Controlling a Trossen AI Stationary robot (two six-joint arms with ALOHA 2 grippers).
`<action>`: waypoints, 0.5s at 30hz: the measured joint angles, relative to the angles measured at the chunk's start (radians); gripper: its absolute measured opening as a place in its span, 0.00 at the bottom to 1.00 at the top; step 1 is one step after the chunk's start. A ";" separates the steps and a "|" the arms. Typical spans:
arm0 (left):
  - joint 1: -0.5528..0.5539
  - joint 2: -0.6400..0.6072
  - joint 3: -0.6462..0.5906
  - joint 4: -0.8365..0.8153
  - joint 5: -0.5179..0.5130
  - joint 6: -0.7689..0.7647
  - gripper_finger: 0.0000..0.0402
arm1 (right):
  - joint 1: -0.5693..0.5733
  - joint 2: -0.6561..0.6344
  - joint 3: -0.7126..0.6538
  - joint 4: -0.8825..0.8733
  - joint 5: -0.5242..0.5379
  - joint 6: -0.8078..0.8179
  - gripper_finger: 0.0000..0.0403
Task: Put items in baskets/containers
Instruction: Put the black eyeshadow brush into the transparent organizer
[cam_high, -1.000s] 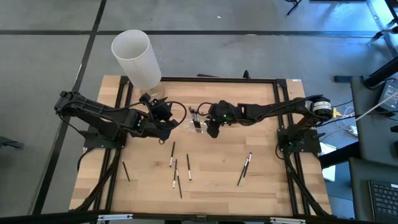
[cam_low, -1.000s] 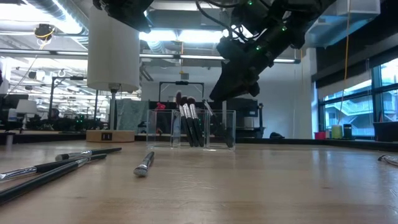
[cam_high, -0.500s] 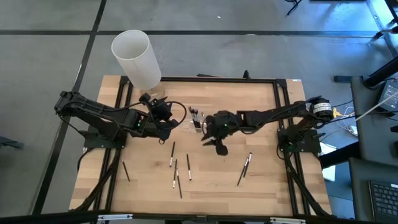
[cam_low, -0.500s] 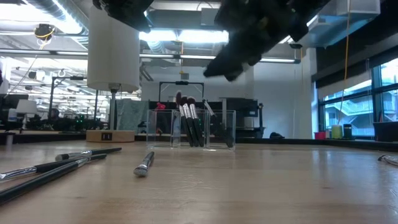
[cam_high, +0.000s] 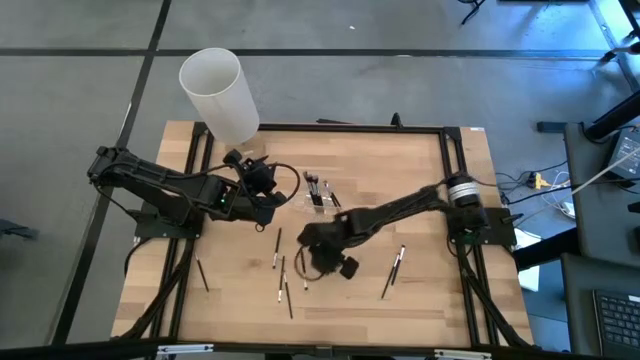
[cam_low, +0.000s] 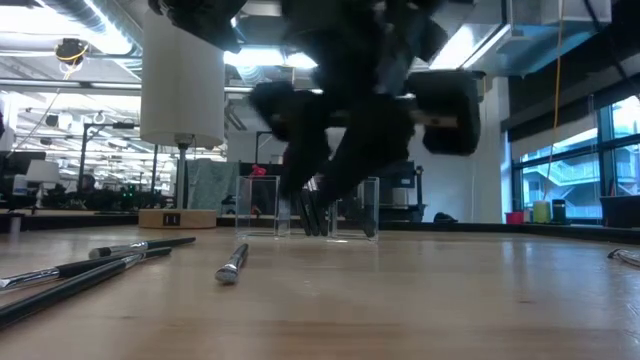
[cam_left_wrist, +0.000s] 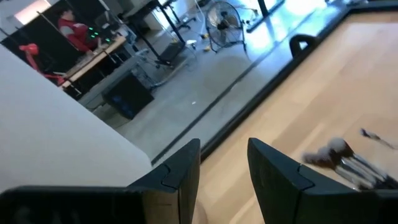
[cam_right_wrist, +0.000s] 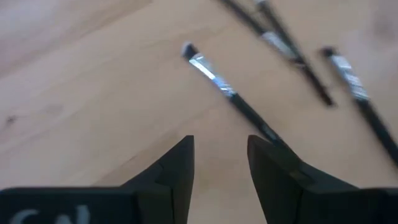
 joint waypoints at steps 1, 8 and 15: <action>0.000 0.000 0.000 -0.008 0.016 0.000 0.32 | 0.006 0.035 0.050 -0.044 0.006 -0.018 0.37; 0.000 0.000 0.000 -0.053 0.071 -0.001 0.32 | 0.027 0.199 0.301 -0.162 0.018 -0.054 0.37; 0.000 0.000 0.000 -0.059 0.069 0.000 0.32 | 0.041 0.241 0.364 -0.209 -0.017 -0.131 0.37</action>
